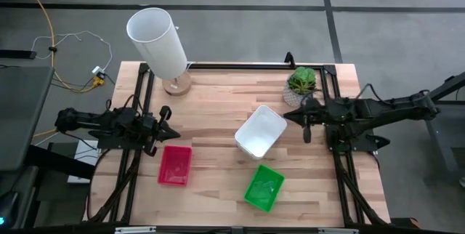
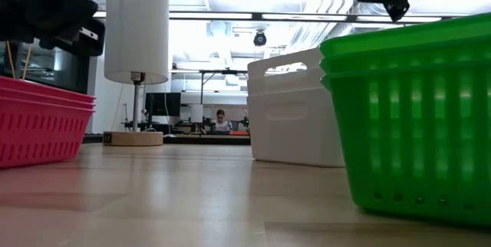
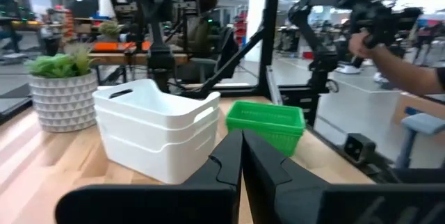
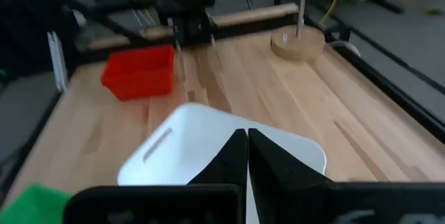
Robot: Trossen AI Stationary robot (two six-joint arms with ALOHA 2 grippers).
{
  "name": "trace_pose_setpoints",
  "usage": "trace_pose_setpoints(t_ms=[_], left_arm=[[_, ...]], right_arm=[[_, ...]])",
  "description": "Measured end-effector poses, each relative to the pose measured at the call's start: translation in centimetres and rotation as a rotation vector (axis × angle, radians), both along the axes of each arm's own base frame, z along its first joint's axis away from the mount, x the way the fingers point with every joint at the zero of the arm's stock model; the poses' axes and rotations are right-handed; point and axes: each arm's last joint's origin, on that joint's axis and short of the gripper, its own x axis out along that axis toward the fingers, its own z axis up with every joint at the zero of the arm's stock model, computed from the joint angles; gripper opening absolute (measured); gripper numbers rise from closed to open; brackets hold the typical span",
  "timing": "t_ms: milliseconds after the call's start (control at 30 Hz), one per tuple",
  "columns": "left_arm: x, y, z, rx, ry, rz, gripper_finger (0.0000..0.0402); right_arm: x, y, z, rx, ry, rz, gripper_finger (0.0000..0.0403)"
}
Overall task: Stack baskets by color
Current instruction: Return to Home Position
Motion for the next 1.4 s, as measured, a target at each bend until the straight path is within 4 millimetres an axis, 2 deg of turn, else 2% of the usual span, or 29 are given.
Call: trace_pose_setpoints(t_ms=[67,200,533,800,967,1100,1400], left_arm=[[0.0,0.1,0.0,-0.010,0.000,-0.007,0.0000],[0.0,0.2,0.0,-0.004,0.000,0.000,0.0000],[0.0,0.1,0.0,-0.006,-0.001,-0.011,0.0000],[0.0,0.1,0.0,-0.013,-0.001,-0.010,0.0000],[0.0,0.2,0.0,-0.031,0.003,0.003,0.0000],[0.0,0.2,0.0,-0.031,0.007,0.007,0.0000],[0.0,0.2,0.0,-0.031,0.008,0.008,0.0000]], right_arm=[[-0.5,-0.1,-0.3,0.002,-0.059,0.005,0.0000],[-1.3,-0.1,-3.1,-0.011,-0.140,0.101,0.0000],[-5.6,-1.3,-6.9,0.033,-0.348,0.118,0.0000],[-5.6,-1.3,-11.7,0.058,-0.367,0.149,0.0000],[-5.4,-1.1,-11.8,0.004,-0.356,0.168,0.0000],[-5.4,-1.3,-11.8,-0.068,-0.350,0.112,0.0000],[-5.4,-1.4,-11.8,-0.055,-0.346,0.099,0.0000]])
